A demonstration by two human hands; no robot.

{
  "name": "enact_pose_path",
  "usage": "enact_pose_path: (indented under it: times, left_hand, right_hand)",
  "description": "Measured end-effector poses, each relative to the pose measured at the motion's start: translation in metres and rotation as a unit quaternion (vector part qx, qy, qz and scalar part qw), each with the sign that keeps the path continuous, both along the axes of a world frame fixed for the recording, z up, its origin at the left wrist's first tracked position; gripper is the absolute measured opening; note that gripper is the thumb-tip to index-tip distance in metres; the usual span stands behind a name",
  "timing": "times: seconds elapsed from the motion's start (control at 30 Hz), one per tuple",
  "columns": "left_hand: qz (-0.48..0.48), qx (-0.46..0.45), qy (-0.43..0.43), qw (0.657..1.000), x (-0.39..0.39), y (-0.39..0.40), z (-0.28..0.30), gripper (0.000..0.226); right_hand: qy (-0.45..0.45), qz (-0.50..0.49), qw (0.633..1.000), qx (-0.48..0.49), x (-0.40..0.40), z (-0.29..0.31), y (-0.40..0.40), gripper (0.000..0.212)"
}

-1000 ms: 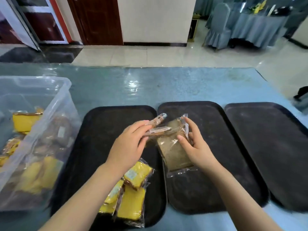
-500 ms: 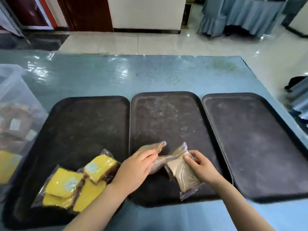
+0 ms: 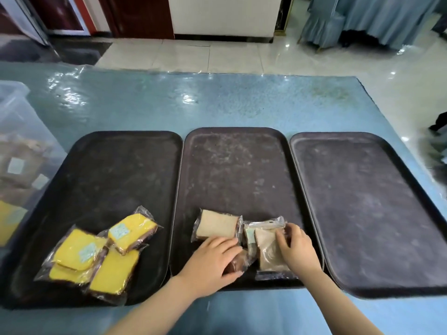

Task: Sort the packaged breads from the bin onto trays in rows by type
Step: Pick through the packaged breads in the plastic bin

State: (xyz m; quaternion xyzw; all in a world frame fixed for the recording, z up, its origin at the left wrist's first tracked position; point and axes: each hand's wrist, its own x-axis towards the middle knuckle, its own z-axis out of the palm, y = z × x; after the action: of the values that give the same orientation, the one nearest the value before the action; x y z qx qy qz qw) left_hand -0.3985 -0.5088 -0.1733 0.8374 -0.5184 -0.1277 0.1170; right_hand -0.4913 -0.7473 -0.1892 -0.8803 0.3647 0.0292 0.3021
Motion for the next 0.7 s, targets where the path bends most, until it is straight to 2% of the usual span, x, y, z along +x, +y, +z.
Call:
enact_pose_path:
  times: [0.13,0.27,0.33,0.53,0.7]
  left_hand:
    - [-0.051,0.078,-0.061,0.994,-0.007,0.009,-0.022,0.077]
    - [-0.064,0.088,-0.046,0.993,-0.005,0.009,-0.022,0.091]
    - [-0.070,0.097,-0.006,0.993,0.001,0.008,-0.017,0.096]
    - [-0.075,0.095,0.056,0.991,0.012,0.020,0.001,0.097]
    - [-0.052,0.051,0.010,0.997,0.035,0.050,0.015,0.081]
  right_hand:
    - [0.001,0.012,0.999,-0.050,0.001,0.006,0.011,0.050]
    - [-0.020,0.037,0.998,-0.055,0.007,0.013,0.011,0.058]
    - [-0.027,0.067,0.995,-0.062,0.011,0.017,0.012,0.060]
    - [-0.039,0.116,0.989,-0.086,0.031,0.030,0.032,0.061]
    - [-0.051,0.149,0.978,-0.133,0.061,0.045,0.065,0.058]
